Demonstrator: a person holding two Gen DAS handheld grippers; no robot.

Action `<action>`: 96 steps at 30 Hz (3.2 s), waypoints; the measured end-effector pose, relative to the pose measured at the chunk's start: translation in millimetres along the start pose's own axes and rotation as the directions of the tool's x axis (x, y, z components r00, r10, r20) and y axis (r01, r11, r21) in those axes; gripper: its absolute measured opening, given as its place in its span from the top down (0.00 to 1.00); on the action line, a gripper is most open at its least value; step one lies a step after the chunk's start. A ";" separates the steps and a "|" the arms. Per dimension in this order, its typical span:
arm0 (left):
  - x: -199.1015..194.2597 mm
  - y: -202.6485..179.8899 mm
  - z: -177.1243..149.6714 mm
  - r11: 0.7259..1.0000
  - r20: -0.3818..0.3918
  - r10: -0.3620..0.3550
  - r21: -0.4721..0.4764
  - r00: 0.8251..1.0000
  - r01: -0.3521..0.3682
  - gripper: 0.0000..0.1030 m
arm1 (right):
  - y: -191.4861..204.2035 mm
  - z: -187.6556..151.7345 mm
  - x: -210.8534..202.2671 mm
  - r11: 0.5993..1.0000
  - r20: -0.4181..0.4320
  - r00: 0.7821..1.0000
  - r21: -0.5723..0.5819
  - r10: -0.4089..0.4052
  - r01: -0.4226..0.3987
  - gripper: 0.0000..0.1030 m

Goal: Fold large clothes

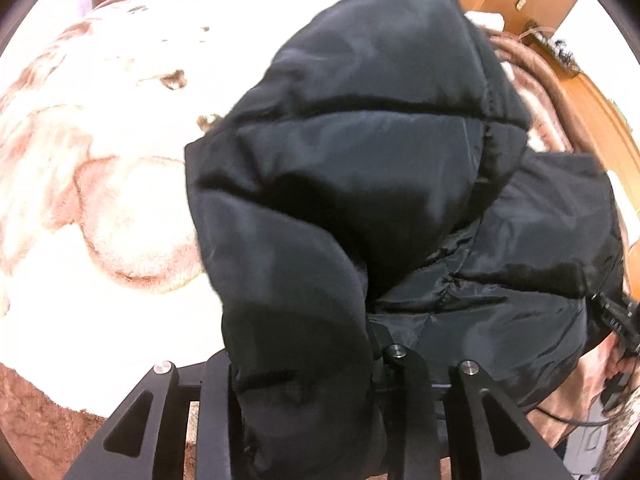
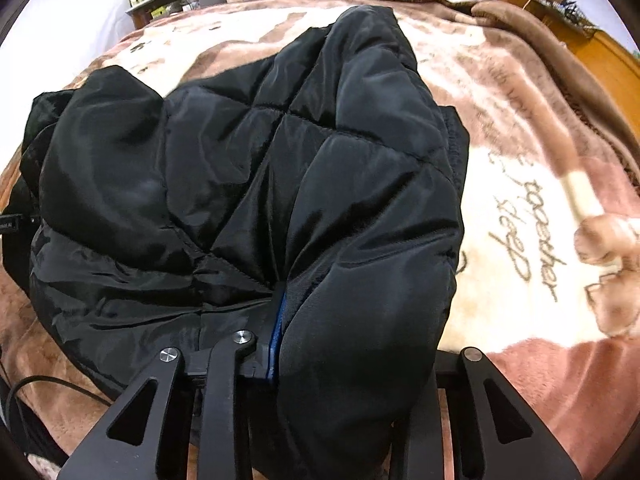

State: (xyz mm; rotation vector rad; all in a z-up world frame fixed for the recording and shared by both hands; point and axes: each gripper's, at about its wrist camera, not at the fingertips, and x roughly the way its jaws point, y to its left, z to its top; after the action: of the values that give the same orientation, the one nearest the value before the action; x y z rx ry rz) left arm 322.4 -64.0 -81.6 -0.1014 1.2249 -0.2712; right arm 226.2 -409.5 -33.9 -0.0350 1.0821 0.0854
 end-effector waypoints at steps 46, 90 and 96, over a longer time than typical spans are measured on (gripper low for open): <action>-135.5 212.1 -23.5 0.972 0.259 0.143 -0.216 0.955 -0.087 0.73 | 188.2 45.1 -32.9 0.984 0.255 0.953 -0.107 0.165 -0.141 0.78; -94.3 282.6 -47.7 0.924 0.162 0.242 -0.339 0.957 -0.176 0.25 | 182.3 22.1 19.8 0.996 0.139 0.986 -0.025 0.086 -0.084 0.38; -135.9 278.8 -53.2 0.904 0.247 0.314 -0.372 0.917 -0.209 0.25 | 174.5 23.0 -16.8 0.998 0.243 0.969 -0.035 -0.043 0.053 0.35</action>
State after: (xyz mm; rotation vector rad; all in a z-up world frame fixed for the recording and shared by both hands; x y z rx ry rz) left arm 272.2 243.4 -37.3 -0.2629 0.9547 0.1939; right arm 223.5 -234.9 -6.0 -0.0855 0.8347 0.0666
